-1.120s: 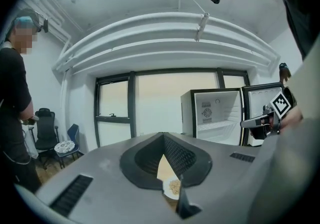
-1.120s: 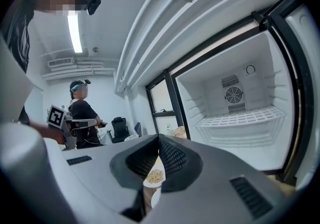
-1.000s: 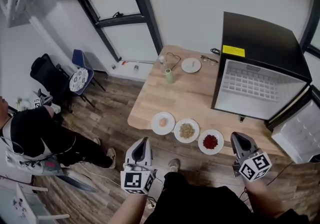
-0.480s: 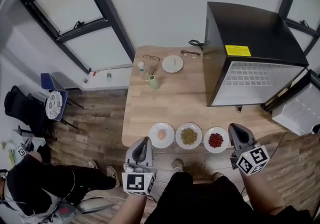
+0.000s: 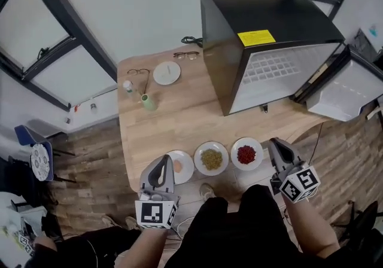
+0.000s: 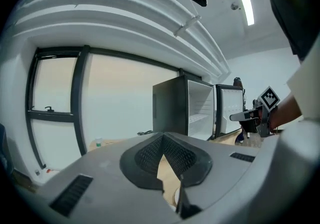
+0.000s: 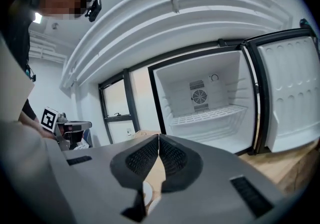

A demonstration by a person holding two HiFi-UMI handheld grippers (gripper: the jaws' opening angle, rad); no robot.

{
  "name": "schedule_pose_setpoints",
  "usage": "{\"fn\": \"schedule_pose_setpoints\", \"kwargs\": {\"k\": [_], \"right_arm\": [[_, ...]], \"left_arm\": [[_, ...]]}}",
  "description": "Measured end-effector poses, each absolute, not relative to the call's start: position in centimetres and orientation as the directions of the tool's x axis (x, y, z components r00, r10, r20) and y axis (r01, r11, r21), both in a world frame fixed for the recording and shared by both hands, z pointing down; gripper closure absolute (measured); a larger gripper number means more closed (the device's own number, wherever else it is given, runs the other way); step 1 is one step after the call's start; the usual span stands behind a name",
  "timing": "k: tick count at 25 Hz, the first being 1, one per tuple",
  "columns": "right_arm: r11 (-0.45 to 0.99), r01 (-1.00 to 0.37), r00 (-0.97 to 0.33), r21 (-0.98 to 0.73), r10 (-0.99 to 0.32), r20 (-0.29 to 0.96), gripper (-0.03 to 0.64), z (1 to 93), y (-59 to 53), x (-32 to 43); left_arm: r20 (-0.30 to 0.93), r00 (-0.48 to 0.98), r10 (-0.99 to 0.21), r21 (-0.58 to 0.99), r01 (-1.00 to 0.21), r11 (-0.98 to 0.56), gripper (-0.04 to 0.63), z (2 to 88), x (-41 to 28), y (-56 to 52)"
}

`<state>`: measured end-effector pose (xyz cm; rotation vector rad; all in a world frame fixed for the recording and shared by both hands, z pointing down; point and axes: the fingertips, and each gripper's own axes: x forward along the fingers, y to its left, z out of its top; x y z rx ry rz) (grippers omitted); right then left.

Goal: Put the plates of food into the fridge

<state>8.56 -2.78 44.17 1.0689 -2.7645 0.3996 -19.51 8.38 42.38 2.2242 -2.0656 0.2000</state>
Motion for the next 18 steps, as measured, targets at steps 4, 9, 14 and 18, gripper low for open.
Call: {"fn": "schedule_pose_setpoints", "kwargs": {"k": [4,9,14,18], "right_arm": [[0.635,-0.737,-0.676,-0.234,-0.698,0.237,0.595,46.6,-2.2,10.8],[0.614,-0.736,-0.676,-0.285,-0.69,0.26,0.595,49.5,-0.2,12.2],[0.563,-0.739,-0.664,-0.369,-0.699,0.264,0.594,52.7,0.6,14.5],[0.478,-0.722,-0.648,-0.5,-0.719,0.249,0.592,55.8,1.3,16.1]], "left_arm": [[0.155,0.15,-0.976,-0.023,-0.988,-0.155,0.591,42.8,-18.1,6.0],[0.162,0.196,-0.967,-0.006,-0.98,-0.2,0.591,43.8,-16.4,3.4],[0.184,0.24,-0.953,-0.015,-0.969,-0.247,0.592,44.2,-13.8,1.9],[0.174,0.252,-0.952,-0.043,-0.964,-0.264,0.591,43.6,-12.6,1.4]]}}
